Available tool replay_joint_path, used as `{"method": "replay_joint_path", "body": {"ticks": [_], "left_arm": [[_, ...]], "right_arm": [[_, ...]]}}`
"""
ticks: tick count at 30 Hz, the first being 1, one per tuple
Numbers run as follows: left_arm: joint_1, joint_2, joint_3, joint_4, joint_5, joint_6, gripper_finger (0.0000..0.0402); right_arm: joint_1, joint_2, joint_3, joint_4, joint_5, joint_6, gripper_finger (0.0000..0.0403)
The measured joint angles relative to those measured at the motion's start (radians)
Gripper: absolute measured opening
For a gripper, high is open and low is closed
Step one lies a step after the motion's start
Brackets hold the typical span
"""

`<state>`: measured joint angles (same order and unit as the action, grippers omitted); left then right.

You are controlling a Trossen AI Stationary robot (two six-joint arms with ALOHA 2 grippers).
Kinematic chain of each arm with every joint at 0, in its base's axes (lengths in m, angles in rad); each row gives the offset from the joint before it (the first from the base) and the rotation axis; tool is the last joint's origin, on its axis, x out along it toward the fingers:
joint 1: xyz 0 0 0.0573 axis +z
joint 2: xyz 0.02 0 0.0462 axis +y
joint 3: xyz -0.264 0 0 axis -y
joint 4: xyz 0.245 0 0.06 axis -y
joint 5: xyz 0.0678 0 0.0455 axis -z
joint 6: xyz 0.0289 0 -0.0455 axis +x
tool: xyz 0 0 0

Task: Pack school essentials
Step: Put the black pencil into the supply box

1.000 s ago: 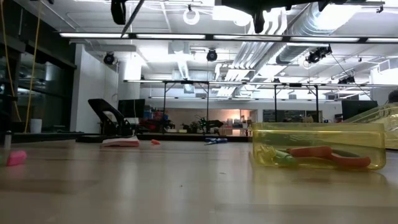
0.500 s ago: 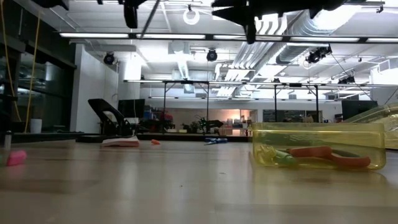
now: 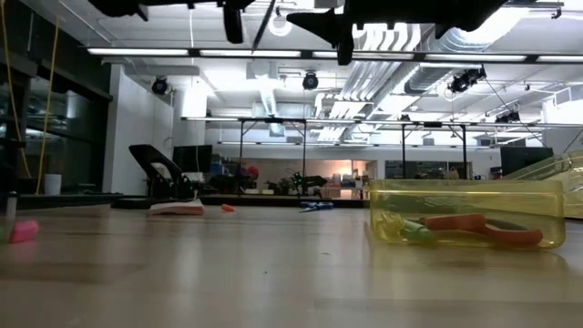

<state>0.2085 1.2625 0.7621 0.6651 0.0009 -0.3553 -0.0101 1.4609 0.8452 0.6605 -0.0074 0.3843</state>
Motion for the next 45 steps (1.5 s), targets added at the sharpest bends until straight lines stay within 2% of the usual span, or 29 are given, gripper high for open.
{"method": "replay_joint_path", "body": {"ticks": [9, 13, 16, 21, 23, 29, 33, 38, 45], "left_arm": [[0.000, 0.111, 0.096, 0.017, -0.005, 0.015, 0.0006], [0.001, 0.122, 0.111, 0.015, -0.011, 0.027, 0.0006], [0.001, 0.121, 0.112, 0.012, -0.012, 0.042, 0.0006], [0.001, 0.113, 0.112, 0.011, -0.011, 0.044, 0.0007], [0.000, 0.113, 0.112, 0.008, -0.012, 0.038, 0.0007], [0.001, 0.111, 0.112, -0.003, -0.008, 0.018, 0.0035], [0.031, 0.027, 0.112, -0.186, 0.018, 0.020, 0.0082], [0.069, -0.134, 0.110, -0.453, 0.036, 0.085, 0.0134], [0.083, -0.394, 0.111, -0.742, 0.090, 0.125, 0.0155]], "right_arm": [[0.000, 0.000, 0.000, 0.010, 0.000, 0.019, 0.0183], [0.000, 0.000, 0.000, 0.010, 0.000, 0.019, 0.0165], [0.000, 0.000, 0.000, 0.010, 0.000, 0.018, 0.0130], [-0.001, -0.001, 0.000, 0.009, 0.004, 0.013, 0.0036], [-0.002, -0.001, -0.001, 0.008, 0.004, 0.000, 0.0012], [-0.003, -0.006, -0.001, -0.002, 0.000, 0.000, 0.0019], [-0.022, -0.077, -0.003, -0.113, -0.009, -0.027, 0.0007], [-0.044, -0.198, -0.003, -0.369, -0.010, -0.089, 0.0005], [-0.041, -0.362, -0.024, -0.583, -0.008, -0.097, 0.0003]]}}
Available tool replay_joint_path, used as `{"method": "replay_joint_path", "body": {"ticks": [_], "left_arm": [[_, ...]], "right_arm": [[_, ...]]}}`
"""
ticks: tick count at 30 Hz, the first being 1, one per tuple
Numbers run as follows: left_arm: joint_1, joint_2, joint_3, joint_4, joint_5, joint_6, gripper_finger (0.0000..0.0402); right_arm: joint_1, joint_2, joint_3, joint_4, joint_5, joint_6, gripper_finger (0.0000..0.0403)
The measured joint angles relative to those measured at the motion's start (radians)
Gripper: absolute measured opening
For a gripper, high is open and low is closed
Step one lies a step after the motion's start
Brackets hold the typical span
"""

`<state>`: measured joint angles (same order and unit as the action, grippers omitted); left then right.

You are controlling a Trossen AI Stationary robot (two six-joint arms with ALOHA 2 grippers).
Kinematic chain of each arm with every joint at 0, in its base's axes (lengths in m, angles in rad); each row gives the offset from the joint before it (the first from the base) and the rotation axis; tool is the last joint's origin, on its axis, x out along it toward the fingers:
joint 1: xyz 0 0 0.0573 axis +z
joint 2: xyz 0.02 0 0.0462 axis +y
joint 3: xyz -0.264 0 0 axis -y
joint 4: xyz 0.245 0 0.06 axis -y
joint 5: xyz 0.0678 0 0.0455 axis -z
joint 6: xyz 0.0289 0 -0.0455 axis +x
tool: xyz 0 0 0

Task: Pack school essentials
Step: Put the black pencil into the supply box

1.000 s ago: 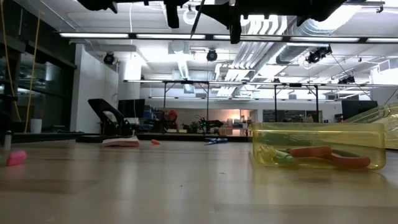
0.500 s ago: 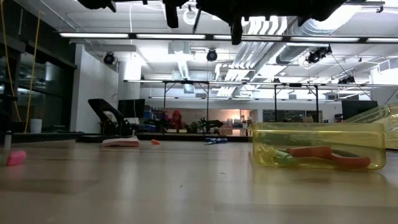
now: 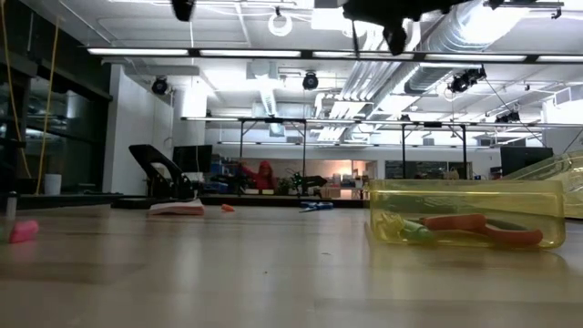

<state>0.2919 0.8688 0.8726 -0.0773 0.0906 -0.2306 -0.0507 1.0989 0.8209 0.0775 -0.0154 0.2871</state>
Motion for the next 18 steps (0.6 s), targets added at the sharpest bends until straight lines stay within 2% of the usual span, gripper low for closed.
{"method": "replay_joint_path", "body": {"ticks": [5, 9, 14, 18], "left_arm": [[-0.022, -0.177, -0.046, -0.040, -0.012, 0.000, 0.0156], [-0.038, -0.266, -0.088, -0.032, -0.077, -0.002, 0.0156], [-0.044, -0.308, -0.106, -0.031, -0.151, -0.001, 0.0156], [-0.044, -0.307, -0.106, -0.031, -0.163, -0.001, 0.0156]], "right_arm": [[0.028, -0.093, -0.081, -0.018, 0.038, 0.041, 0.0002], [0.041, -0.142, -0.137, 0.019, 0.097, 0.080, 0.0001], [0.038, -0.158, -0.142, 0.038, 0.117, 0.098, 0.0001], [0.038, -0.150, -0.142, 0.036, 0.119, 0.165, 0.0001]]}}
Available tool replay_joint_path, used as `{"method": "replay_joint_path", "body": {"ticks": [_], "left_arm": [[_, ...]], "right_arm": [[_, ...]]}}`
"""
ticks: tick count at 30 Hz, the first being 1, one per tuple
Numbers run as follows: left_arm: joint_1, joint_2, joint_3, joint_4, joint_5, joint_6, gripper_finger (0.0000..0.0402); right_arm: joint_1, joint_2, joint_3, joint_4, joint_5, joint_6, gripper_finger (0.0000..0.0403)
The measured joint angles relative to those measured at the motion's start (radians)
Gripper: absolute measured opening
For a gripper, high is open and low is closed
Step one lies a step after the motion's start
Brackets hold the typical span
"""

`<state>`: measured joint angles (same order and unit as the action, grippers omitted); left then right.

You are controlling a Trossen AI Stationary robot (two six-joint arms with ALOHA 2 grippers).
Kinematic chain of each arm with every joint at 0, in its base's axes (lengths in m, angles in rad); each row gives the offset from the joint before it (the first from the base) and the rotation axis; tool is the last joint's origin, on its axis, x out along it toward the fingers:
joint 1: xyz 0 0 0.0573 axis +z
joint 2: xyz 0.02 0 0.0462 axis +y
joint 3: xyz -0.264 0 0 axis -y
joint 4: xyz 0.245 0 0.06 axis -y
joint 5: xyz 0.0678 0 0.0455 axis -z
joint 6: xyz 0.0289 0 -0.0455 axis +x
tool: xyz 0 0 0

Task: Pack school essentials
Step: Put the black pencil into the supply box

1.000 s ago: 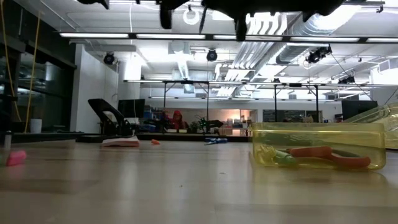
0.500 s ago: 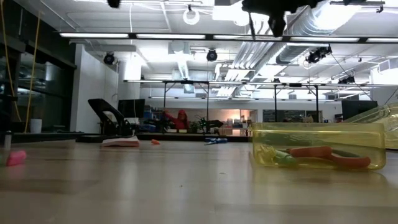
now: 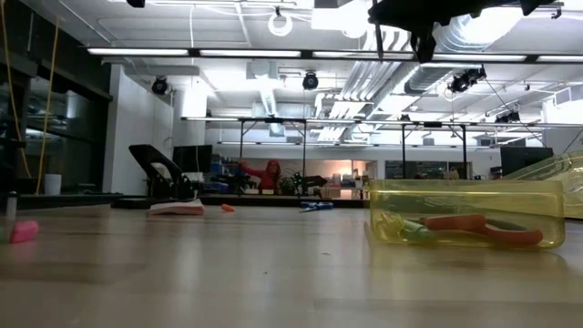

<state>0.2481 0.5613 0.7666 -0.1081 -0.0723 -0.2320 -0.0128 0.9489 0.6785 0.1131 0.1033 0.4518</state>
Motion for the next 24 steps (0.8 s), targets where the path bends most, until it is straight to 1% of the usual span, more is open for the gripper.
{"method": "replay_joint_path", "body": {"ticks": [2, 5, 12, 14, 17, 19, 21, 24], "left_arm": [[0.000, 0.002, 0.000, 0.000, 0.000, 0.000, 0.0156], [0.000, 0.010, 0.000, 0.000, 0.000, 0.000, 0.0156], [0.000, 0.015, 0.000, -0.002, 0.000, -0.001, 0.0156], [0.000, 0.014, 0.000, -0.002, 0.000, 0.000, 0.0156], [0.000, 0.014, 0.000, -0.004, 0.000, 0.000, 0.0156], [0.000, 0.015, 0.000, -0.009, 0.000, 0.000, 0.0156], [0.000, 0.014, 0.000, -0.009, 0.000, 0.001, 0.0156], [0.000, 0.014, 0.000, -0.009, -0.003, 0.008, 0.0156]], "right_arm": [[0.007, 0.024, 0.001, -0.028, 0.001, 0.085, 0.0001], [0.052, 0.086, -0.017, -0.060, 0.003, 0.221, 0.0001], [0.221, 0.255, -0.061, -0.052, 0.053, 0.662, 0.0001], [0.278, 0.287, -0.082, -0.069, 0.091, 0.814, 0.0001], [0.353, 0.333, -0.115, -0.073, 0.195, 1.072, 0.0001], [0.390, 0.364, -0.126, -0.054, 0.250, 1.210, 0.0001], [0.419, 0.392, -0.134, -0.040, 0.287, 1.296, 0.0001], [0.437, 0.444, -0.124, 0.001, 0.290, 1.328, 0.0000]]}}
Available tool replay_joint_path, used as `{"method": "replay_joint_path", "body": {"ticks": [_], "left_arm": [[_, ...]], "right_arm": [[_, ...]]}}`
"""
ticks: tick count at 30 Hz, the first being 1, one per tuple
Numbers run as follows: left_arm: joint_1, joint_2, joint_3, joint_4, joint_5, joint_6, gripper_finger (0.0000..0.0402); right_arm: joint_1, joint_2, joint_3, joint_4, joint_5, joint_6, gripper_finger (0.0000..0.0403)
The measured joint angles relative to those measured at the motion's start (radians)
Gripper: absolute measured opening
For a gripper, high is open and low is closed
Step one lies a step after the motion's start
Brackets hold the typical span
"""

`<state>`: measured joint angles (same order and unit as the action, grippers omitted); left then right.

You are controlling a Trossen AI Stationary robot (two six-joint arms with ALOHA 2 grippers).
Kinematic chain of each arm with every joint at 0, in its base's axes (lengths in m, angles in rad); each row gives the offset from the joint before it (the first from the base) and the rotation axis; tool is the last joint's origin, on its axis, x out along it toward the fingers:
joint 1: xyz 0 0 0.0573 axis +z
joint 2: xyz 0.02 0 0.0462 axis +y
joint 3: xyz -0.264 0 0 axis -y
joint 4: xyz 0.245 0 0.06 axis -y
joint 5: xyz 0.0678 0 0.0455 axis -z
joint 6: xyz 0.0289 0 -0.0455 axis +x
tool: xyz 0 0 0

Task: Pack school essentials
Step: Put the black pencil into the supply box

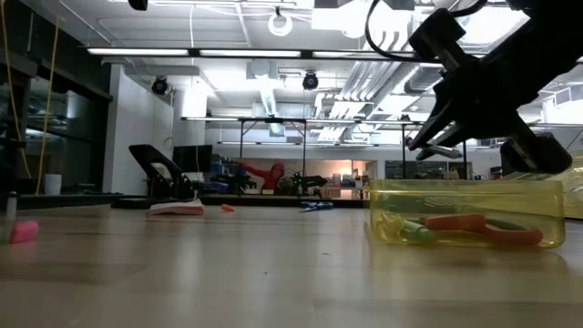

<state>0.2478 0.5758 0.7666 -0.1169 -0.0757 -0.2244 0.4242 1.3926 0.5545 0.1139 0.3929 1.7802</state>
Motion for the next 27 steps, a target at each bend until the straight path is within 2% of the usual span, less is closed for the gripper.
{"method": "replay_joint_path", "body": {"ticks": [7, 14, 27], "left_arm": [[0.000, 0.000, 0.000, 0.000, -0.016, 0.000, 0.0156], [0.000, 0.000, 0.000, 0.000, -0.017, -0.007, 0.0156], [0.000, 0.000, 0.000, 0.000, -0.018, -0.007, 0.0156]], "right_arm": [[-0.039, 0.098, 0.017, 0.028, -0.017, 0.041, 0.0000], [-0.071, 0.122, 0.019, 0.037, -0.165, 0.055, 0.0005], [-0.091, 0.122, 0.019, 0.033, -0.185, 0.054, 0.0044]]}}
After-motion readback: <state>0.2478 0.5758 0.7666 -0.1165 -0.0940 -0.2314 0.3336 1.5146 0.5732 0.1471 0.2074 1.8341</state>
